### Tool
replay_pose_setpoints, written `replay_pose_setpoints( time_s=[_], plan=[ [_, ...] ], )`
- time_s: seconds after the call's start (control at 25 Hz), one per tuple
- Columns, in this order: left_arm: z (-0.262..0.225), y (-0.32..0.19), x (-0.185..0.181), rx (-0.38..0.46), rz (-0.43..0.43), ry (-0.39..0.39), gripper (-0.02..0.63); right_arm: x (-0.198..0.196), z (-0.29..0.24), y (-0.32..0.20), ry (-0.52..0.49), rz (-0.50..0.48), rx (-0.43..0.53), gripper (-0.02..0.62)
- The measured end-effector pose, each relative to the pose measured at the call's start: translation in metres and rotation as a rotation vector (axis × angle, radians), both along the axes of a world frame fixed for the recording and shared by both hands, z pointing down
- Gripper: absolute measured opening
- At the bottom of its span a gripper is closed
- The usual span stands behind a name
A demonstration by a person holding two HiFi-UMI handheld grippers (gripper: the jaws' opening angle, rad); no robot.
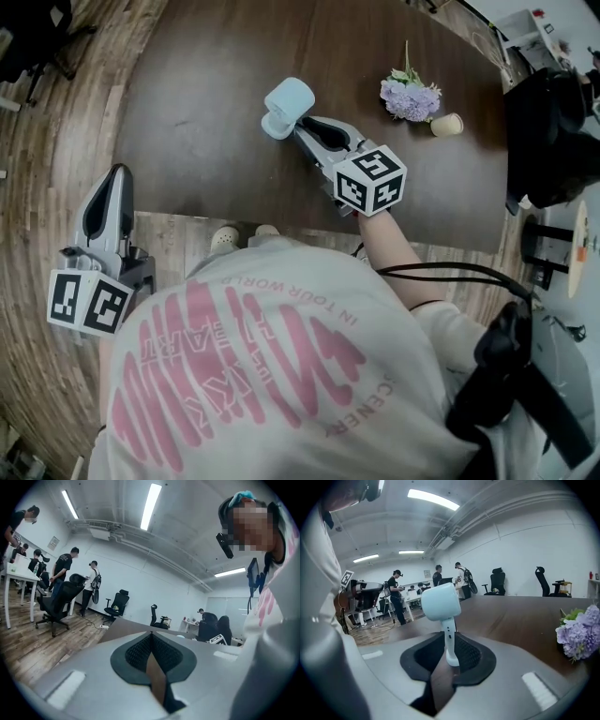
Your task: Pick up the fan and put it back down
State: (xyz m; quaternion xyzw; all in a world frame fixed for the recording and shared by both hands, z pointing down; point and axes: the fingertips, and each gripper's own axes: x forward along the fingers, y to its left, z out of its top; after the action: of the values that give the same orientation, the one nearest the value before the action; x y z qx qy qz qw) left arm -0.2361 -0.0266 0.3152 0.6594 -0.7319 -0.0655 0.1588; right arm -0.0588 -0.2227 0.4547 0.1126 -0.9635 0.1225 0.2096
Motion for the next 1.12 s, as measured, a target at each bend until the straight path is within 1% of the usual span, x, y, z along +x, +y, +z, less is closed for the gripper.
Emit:
replay_pose_setpoints(
  time_s=[0.28,0.52,0.84,0.96,1.12],
  plan=[
    [-0.005,-0.024,0.009,0.011,0.125,0.001,0.012,0.029,-0.017,0.003,-0.059,0.121,-0.012,0.006],
    [-0.008,-0.042,0.016,0.025,0.228,0.004,0.012,0.045,-0.051,0.004,-0.166,0.23,-0.026,0.006],
    [-0.015,-0.059,0.014,0.046,0.352,0.003,0.012,0.051,-0.099,0.014,-0.263,0.326,0.047,0.005],
    [-0.018,-0.057,0.009,0.055,0.388,-0.006,0.012,0.05,-0.112,0.023,-0.308,0.359,0.06,0.005],
    [-0.016,-0.054,-0.002,0.057,0.417,-0.002,0.012,0.054,-0.118,0.03,-0.363,0.44,0.052,0.005]
  ],
)
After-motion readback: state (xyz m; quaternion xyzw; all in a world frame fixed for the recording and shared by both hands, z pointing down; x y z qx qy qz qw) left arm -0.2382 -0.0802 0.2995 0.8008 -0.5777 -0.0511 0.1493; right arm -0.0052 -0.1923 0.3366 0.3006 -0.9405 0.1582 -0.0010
